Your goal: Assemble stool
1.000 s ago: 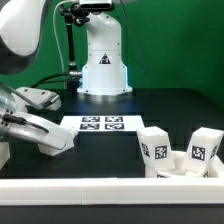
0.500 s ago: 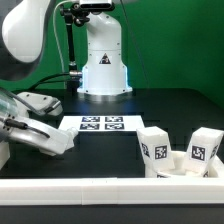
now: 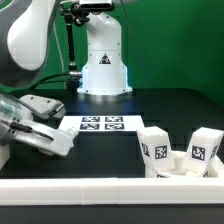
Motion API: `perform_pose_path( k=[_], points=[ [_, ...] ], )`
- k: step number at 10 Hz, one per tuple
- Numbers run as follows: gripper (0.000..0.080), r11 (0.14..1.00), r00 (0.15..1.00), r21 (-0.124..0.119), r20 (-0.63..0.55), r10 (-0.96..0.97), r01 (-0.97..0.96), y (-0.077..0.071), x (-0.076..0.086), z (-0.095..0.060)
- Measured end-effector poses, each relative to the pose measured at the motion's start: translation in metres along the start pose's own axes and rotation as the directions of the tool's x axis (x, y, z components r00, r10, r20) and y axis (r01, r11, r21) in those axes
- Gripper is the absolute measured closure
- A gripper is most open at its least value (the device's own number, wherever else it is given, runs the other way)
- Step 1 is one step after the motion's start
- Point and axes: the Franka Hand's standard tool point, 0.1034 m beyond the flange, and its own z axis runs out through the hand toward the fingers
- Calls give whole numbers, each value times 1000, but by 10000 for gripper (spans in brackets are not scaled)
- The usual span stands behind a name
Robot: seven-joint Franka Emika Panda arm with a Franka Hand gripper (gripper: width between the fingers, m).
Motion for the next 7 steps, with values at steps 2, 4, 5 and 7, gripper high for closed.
perform_pose_path(
  k=[2, 4, 5, 7],
  points=[
    [465, 1000, 1000, -1, 0, 0, 0, -1, 0, 0],
    [465, 1000, 1000, -4, -9, -6, 6, -5, 0, -3],
    [465, 1000, 1000, -9, -24, -13, 13, -11, -2, -11],
    [465, 999, 999, -40, -49, 9, -11, -33, -24, -22]
  ],
)
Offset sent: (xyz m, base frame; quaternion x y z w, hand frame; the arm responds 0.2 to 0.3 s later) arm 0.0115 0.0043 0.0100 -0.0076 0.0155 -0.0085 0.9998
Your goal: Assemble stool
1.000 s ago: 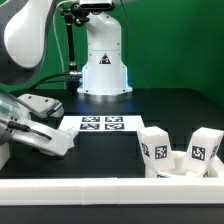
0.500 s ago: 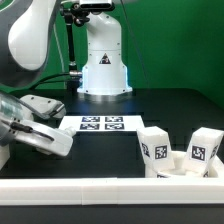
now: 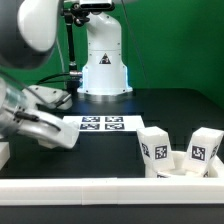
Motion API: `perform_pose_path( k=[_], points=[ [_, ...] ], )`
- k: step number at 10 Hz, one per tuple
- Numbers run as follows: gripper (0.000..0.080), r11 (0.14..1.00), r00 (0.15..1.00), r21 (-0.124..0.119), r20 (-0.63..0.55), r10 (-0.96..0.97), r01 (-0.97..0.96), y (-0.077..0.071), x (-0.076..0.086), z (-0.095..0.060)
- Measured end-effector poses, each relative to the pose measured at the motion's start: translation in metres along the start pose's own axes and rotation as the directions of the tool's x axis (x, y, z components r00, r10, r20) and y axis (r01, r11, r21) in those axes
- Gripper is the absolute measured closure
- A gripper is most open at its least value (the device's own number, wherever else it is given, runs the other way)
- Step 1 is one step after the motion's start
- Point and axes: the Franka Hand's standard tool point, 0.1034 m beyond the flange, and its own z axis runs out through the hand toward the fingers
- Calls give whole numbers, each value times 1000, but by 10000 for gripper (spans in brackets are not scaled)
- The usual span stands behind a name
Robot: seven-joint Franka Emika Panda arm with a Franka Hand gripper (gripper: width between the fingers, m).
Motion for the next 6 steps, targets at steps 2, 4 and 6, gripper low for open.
perform_pose_path(
  k=[2, 4, 6],
  points=[
    [463, 997, 998, -47, -5, 67, -67, -28, -32, 10],
    [463, 991, 995, -81, -22, 101, -102, -58, -46, 26],
    [463, 992, 994, -71, -21, 104, -105, -49, -42, 22]
  ],
)
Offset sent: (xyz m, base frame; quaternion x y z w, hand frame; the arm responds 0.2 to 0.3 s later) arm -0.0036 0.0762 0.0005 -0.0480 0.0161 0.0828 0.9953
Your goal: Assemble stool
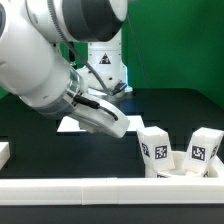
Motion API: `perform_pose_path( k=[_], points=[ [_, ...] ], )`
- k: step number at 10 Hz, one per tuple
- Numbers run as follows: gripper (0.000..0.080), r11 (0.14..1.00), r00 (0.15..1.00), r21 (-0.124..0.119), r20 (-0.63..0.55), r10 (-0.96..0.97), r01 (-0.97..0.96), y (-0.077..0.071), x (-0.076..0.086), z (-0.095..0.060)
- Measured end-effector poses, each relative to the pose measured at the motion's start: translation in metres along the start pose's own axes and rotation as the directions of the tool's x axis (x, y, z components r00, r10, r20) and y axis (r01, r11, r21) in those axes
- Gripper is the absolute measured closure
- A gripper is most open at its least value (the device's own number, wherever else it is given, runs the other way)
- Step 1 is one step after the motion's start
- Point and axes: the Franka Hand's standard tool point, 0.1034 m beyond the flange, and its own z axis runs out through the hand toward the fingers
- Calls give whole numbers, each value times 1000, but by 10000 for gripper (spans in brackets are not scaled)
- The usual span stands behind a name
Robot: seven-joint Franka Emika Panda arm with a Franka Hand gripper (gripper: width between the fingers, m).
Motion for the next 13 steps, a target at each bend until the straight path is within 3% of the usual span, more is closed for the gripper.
perform_pose_path(
  k=[3, 5, 8, 10, 11, 13],
  points=[
    [463, 1000, 1000, 2, -10, -23, 23, 1, -5, -7],
    [463, 1000, 1000, -7, -23, 18, -18, -11, -34, -14],
    [463, 999, 998, -2, -47, 43, -43, -13, -35, -11],
    [463, 1000, 983, 18, -183, 19, -16, -25, -30, -18],
    [463, 1000, 964, 10, -264, -5, 8, -30, -35, -22],
    [463, 999, 927, 20, -376, -21, 31, -39, -47, -22]
  ],
)
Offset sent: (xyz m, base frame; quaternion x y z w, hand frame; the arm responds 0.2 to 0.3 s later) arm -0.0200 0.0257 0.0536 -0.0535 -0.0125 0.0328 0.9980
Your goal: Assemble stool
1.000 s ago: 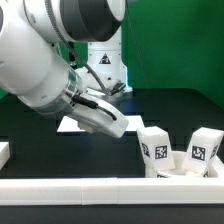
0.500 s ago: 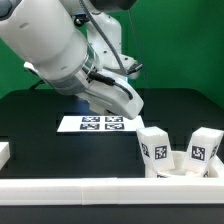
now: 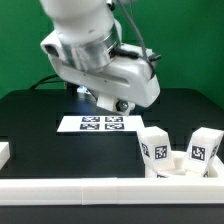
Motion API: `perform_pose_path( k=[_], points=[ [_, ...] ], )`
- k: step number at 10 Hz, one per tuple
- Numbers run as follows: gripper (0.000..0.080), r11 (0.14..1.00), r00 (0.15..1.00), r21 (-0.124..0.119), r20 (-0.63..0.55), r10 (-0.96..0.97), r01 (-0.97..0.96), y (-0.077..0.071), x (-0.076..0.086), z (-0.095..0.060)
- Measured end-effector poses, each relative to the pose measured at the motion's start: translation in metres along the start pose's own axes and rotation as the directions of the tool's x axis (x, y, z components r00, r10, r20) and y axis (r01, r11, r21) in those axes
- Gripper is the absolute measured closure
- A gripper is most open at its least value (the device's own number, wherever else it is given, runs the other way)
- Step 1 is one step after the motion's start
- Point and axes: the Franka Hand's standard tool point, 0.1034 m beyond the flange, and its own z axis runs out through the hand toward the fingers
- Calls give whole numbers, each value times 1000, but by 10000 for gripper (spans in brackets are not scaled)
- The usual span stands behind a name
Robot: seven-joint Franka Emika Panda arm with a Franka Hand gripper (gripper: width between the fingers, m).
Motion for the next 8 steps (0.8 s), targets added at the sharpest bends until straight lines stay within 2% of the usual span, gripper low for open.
perform_pose_path(
  k=[2, 4, 5, 6, 7, 8],
  points=[
    [463, 999, 993, 30, -115, -11, 15, -9, 6, 1],
    [463, 998, 972, 60, -233, -21, 36, -21, 4, 1],
    [463, 997, 944, 58, -329, -32, 54, -31, -2, -2],
    [463, 993, 897, 30, -433, -91, 115, -48, -16, -2],
    [463, 986, 867, -1, -477, -145, 164, -62, -24, -2],
    [463, 983, 832, 33, -539, -133, 179, -71, -24, -1]
  ],
)
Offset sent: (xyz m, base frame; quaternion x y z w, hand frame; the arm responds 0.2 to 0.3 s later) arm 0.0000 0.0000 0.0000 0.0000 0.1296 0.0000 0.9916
